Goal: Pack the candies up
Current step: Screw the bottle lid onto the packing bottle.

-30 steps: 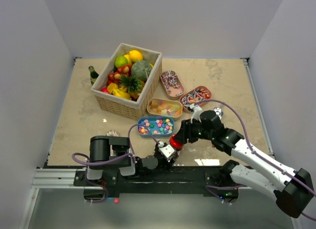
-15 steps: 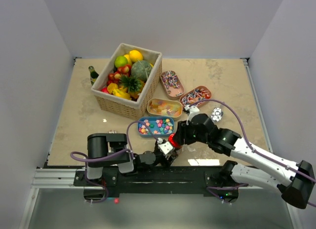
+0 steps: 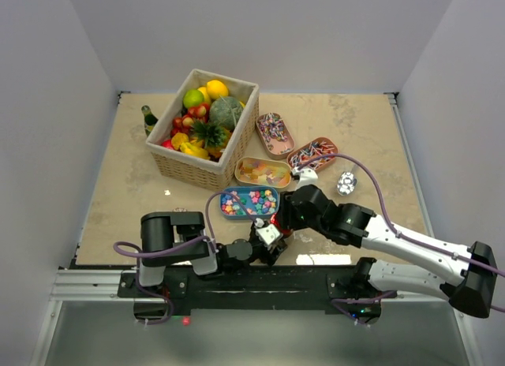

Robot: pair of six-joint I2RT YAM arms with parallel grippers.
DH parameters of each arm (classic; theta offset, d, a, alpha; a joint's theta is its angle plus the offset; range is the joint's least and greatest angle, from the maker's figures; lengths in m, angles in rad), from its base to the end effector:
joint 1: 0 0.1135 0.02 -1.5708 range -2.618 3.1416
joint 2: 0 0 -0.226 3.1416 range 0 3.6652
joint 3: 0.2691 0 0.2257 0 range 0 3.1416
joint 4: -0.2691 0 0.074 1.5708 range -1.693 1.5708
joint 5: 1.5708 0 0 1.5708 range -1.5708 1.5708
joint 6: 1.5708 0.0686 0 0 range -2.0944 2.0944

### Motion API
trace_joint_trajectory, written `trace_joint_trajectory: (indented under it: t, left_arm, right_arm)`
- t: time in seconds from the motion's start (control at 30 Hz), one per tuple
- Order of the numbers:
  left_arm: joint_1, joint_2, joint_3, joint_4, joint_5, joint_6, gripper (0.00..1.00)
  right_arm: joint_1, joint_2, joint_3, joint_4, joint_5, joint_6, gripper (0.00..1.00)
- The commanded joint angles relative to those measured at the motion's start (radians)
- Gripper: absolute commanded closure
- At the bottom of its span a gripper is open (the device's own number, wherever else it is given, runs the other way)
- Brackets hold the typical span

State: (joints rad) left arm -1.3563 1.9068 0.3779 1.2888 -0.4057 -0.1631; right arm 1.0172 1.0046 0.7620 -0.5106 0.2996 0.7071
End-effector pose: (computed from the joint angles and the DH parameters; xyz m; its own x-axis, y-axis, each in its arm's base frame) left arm 0.0896 -0.2841 0.0794 -0.1825 0.1367 -0.9737 0.7971 0.6003 -0.0651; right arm 0.1361 0.1818 0.2148 -0.7278 0.0030 -0.6857 -0.2982 0.8991 0.3204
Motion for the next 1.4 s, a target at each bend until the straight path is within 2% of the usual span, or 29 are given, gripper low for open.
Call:
trace_joint_trajectory:
  t: [0.0, 0.03, 0.1, 0.17, 0.23, 0.4, 0.6, 0.77, 0.97, 1.37]
  left_arm:
    - [0.009, 0.006, 0.039, 0.096, 0.005, 0.048, 0.36]
    - [0.010, 0.006, 0.038, 0.095, 0.007, 0.050, 0.35]
    - [0.013, 0.005, 0.041, 0.092, 0.013, 0.054, 0.34]
    - [0.014, 0.005, 0.041, 0.090, 0.015, 0.057, 0.32]
    - [0.016, 0.006, 0.042, 0.090, 0.018, 0.059, 0.31]
    - [0.022, 0.012, 0.038, 0.107, 0.021, 0.060, 0.27]
    - [0.028, -0.011, 0.029, 0.121, 0.022, 0.056, 0.09]
    - [0.029, -0.035, 0.033, 0.112, 0.036, 0.057, 0.05]
    - [0.028, -0.023, 0.036, 0.130, 0.045, 0.063, 0.08]
    - [0.029, 0.003, 0.027, 0.176, 0.064, 0.065, 0.26]
  right_arm:
    - [0.020, 0.037, 0.003, -0.223, 0.111, 0.009, 0.46]
    - [0.024, 0.035, 0.005, -0.217, 0.110, 0.009, 0.36]
    - [0.026, 0.029, 0.014, -0.224, 0.118, 0.014, 0.26]
    - [0.027, 0.017, 0.019, -0.239, 0.131, 0.022, 0.08]
    - [0.026, -0.004, 0.019, -0.241, 0.139, 0.028, 0.02]
    - [0.027, -0.015, 0.043, -0.282, 0.148, 0.054, 0.01]
    - [0.029, -0.038, 0.097, -0.358, 0.190, 0.080, 0.01]
    - [0.027, -0.014, 0.137, -0.370, 0.213, 0.071, 0.01]
    - [0.029, 0.022, 0.154, -0.368, 0.191, 0.048, 0.01]
    - [0.027, 0.061, 0.217, -0.382, 0.081, 0.003, 0.01]
